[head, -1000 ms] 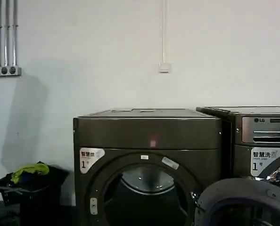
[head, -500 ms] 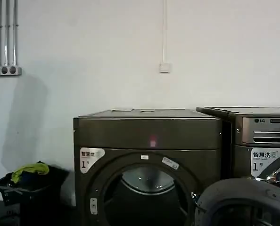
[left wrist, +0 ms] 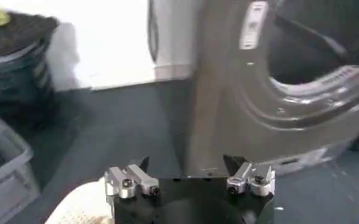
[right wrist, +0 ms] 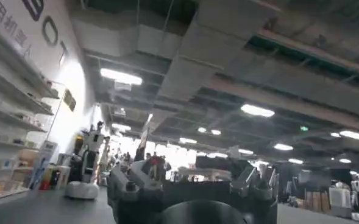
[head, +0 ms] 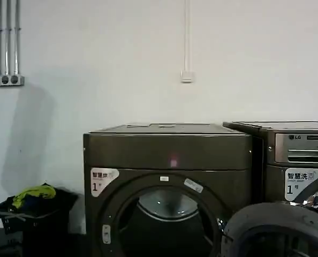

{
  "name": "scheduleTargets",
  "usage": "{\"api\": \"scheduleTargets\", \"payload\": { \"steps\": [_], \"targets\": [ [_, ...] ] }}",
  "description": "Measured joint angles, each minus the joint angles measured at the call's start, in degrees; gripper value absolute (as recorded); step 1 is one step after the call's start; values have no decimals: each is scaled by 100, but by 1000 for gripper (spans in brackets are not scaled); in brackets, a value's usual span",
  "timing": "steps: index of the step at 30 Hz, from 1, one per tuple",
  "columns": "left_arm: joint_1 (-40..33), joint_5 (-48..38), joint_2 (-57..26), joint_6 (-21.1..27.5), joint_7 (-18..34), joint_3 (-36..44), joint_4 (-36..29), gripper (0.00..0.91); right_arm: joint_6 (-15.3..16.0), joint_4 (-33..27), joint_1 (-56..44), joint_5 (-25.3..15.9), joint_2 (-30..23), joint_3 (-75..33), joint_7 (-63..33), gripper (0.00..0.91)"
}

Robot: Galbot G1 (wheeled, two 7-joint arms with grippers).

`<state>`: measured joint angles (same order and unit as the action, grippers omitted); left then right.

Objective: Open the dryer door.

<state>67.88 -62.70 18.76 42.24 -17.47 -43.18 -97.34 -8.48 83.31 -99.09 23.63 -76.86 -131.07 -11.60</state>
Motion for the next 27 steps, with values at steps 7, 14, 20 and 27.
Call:
{"api": "scheduleTargets", "payload": {
  "steps": [7, 14, 20, 27],
  "targets": [
    [285, -772, -218, -1, 456, -114, 268, 907, -6, -2, 34, -35, 2, 62, 0, 907],
    [446, -1597, -481, -4, 1030, -61, 331, 907, -7, -2, 93, -56, 10, 149, -2, 907],
    [518, -1919, -677, -5, 1196, 129, 459, 907, -38, -73, 132, -140, 49, 204, -3, 907],
    [542, -2299, -957, -5, 1262, 528, 487, 907, -57, -108, 182, -196, 78, 283, -7, 907]
  ]
}}
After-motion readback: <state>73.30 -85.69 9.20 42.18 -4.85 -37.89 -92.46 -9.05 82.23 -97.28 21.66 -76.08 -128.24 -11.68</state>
